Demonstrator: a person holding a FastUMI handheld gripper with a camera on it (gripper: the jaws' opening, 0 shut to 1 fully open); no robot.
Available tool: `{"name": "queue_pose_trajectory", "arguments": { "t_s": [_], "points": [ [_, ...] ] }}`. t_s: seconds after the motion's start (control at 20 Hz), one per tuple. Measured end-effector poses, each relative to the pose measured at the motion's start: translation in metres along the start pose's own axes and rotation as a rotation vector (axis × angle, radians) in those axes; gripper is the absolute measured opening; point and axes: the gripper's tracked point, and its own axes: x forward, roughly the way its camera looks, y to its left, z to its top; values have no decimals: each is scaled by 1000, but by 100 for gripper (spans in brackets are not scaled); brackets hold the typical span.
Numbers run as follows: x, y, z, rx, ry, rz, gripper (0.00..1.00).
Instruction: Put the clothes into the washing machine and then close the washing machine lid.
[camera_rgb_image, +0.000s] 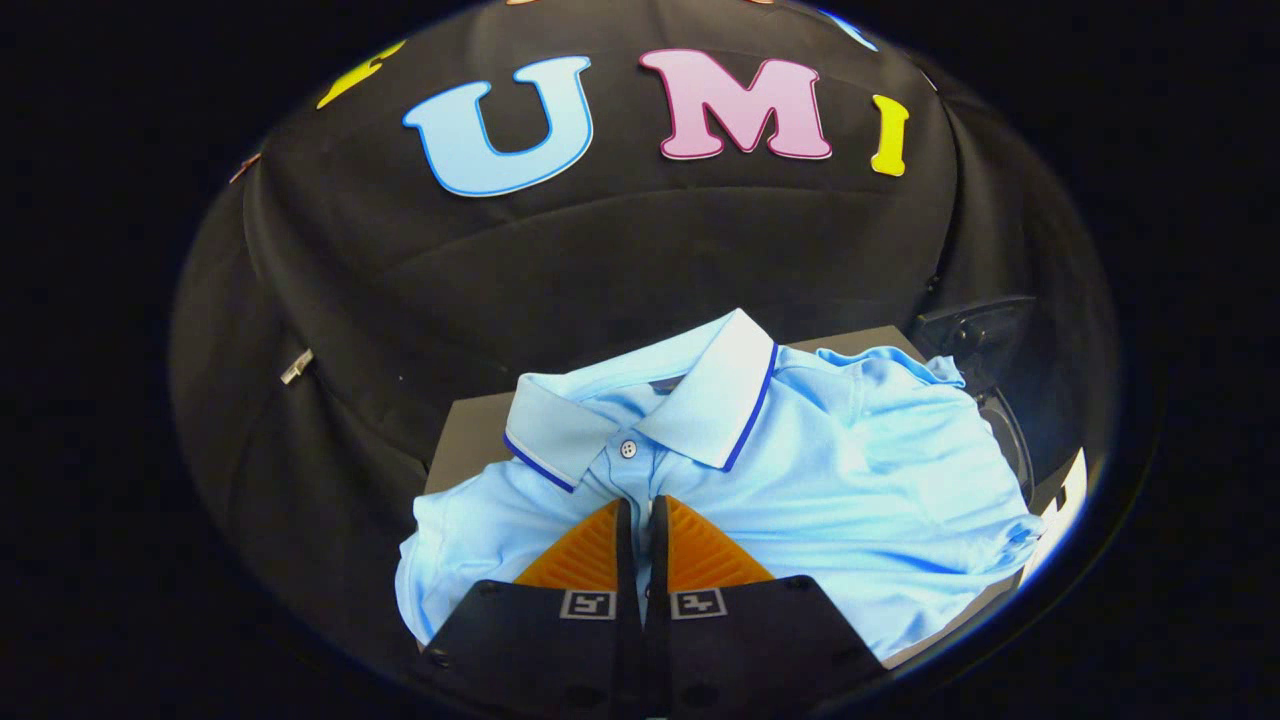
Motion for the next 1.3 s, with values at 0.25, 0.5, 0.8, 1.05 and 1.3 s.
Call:
{"name": "queue_pose_trajectory", "arguments": {
  "t_s": [0.25,0.5,0.8,1.05,1.3],
  "points": [
    [-1,1,1,-80,-62,-11,6],
    [-2,1,2,-117,-104,-9,5],
    [-17,6,18,-182,-193,-16,5],
    [-48,12,54,-213,-325,15,5],
    [-64,8,73,-224,-413,28,5]
  ]
}}
